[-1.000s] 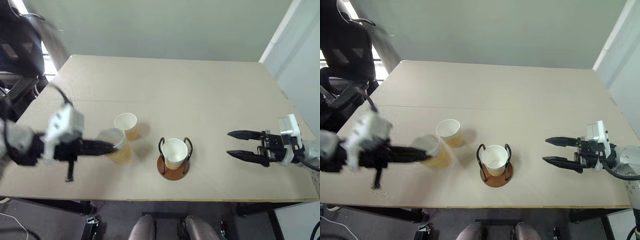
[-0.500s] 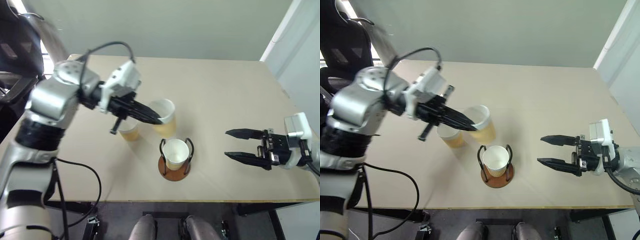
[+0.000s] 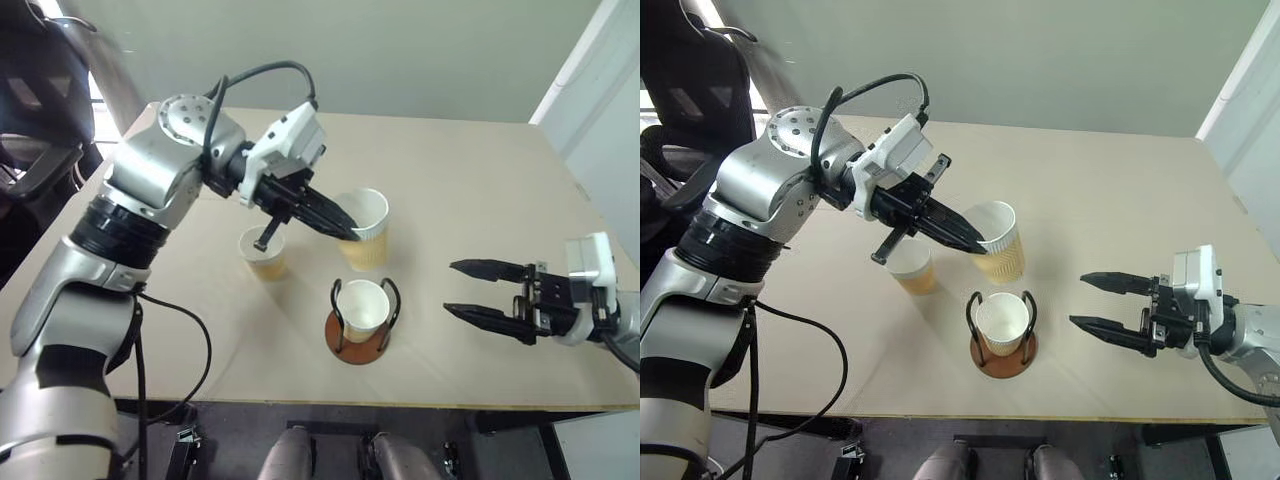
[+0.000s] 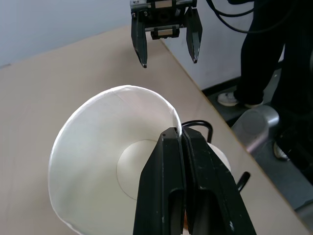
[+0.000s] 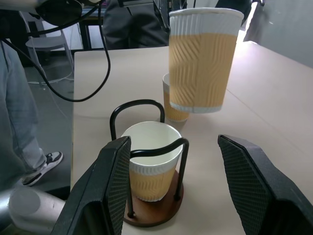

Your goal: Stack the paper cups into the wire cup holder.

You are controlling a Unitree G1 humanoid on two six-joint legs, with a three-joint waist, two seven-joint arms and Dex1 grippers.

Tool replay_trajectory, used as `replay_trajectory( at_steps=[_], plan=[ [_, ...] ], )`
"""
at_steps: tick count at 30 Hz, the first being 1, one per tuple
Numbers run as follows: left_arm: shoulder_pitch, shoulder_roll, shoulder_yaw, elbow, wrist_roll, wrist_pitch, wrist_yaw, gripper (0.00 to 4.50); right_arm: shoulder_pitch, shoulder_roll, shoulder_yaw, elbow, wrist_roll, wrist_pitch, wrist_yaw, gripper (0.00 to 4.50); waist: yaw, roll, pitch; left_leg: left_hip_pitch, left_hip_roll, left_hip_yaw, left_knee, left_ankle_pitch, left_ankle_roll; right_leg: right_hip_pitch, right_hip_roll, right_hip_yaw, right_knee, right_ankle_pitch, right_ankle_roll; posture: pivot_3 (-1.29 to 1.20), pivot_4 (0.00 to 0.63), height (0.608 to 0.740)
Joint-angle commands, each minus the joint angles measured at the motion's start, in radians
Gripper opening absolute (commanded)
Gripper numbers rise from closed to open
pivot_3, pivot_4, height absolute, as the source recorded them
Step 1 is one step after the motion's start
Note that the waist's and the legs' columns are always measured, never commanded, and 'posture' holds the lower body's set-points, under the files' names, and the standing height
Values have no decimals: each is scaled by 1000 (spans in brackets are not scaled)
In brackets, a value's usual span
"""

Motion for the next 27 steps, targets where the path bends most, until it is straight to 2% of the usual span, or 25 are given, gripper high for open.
replay_trajectory(
  at_steps=[1, 11, 27],
  plan=[
    [-32, 24, -13, -83, -77, 14, -42, 32, 10, -12, -33, -18, 4, -18, 3, 2875, 0, 0, 0, 0, 0, 0, 0, 0, 0, 0, 0, 0, 0, 1, 0, 0, 150, 740],
    [-10, 2, -97, -144, -71, 12, -42, 32, 39, -27, -60, -22, 6, -24, -1, 2875, -1, 0, 0, 0, -1, 0, 2, 3, 1, 1, 0, 2, 2, 2, 1, 0, 150, 740],
    [-34, 23, -218, -36, -34, -121, -42, 32, 83, -25, -72, -46, -7, -30, -36, 2875, 0, 0, 0, 0, -2, 0, 2, 3, 1, 0, 0, 2, 1, 2, 2, 0, 150, 740]
  ],
)
